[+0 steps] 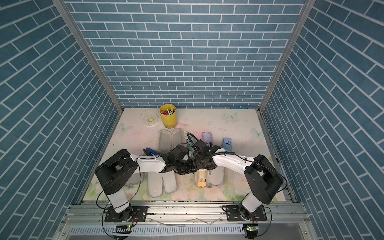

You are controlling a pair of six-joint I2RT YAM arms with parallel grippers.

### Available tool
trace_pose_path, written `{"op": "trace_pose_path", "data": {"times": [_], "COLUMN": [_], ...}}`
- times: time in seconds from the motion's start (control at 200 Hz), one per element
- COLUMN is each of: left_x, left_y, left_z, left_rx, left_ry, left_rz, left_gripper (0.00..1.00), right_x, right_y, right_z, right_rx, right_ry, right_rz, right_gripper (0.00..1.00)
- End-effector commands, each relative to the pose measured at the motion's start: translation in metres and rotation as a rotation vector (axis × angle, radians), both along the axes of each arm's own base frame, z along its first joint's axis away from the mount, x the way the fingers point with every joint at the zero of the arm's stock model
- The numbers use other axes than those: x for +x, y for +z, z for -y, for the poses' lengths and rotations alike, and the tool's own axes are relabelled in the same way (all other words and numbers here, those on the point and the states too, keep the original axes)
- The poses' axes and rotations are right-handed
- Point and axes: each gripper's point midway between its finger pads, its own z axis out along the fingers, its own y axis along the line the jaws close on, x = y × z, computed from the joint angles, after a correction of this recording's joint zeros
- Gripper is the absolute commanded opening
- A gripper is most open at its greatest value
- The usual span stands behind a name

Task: Put umbrellas into zippered umbrella sleeves
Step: Place the umbrella in the umbrella sleeve, then close the umbrella sleeve at the center of the board.

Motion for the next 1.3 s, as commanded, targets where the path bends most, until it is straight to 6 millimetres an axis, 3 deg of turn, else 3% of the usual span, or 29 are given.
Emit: {"op": "trace_pose_path", "data": {"times": [0.0,0.1,0.16,0.375,0.46,0.56,0.64,0.75,0.845,0.98,1.095,1.21,1.295], "left_x": [0.003,0.001,-0.001,-0.007,-0.006,-0.003,-0.001,-0.001,0.001,0.004,0.002,0.001,0.005], "left_y": [-0.001,0.003,0.008,0.018,0.018,0.023,0.026,0.024,0.029,0.036,0.030,0.027,0.030], "left_z": [-0.006,-0.011,-0.016,-0.018,-0.013,0.000,0.007,0.017,0.028,0.034,0.029,0.025,0.013], "left_rx": [-0.009,-0.006,-0.006,-0.035,-0.077,-0.139,-0.171,-0.222,-0.284,-0.307,-0.285,-0.286,-0.291], "left_ry": [0.004,-0.013,-0.018,-0.044,-0.042,-0.051,-0.063,-0.074,-0.082,-0.092,-0.086,-0.080,-0.056], "left_rz": [-0.005,-0.005,0.004,0.018,0.017,0.024,0.028,0.010,0.000,0.013,0.003,-0.006,-0.003], "left_gripper": [0.10,0.17,0.20,0.36,0.46,0.60,0.65,0.65,0.63,0.57,0.53,0.50,0.54], "right_x": [-0.008,-0.004,-0.004,-0.008,-0.003,-0.007,-0.002,0.003,-0.004,-0.021,-0.029,-0.030,-0.032], "right_y": [0.034,0.050,0.047,0.031,0.020,-0.006,-0.008,0.017,0.027,0.019,0.015,0.011,0.003], "right_z": [0.031,0.067,0.087,0.113,0.098,0.087,0.083,0.065,0.053,0.030,0.013,0.004,0.006], "right_rx": [0.007,0.053,0.076,0.158,0.293,0.333,0.360,0.435,0.382,0.249,0.200,0.209,0.198], "right_ry": [-0.039,-0.166,-0.241,-0.381,-0.369,-0.333,-0.297,-0.186,-0.067,0.094,0.162,0.172,0.170], "right_rz": [-0.029,-0.015,-0.013,-0.013,-0.044,-0.101,-0.067,-0.009,-0.005,-0.033,-0.032,-0.044,-0.058], "right_gripper": [0.72,0.73,0.74,0.72,0.72,0.71,0.71,0.70,0.70,0.70,0.69,0.69,0.68]}}
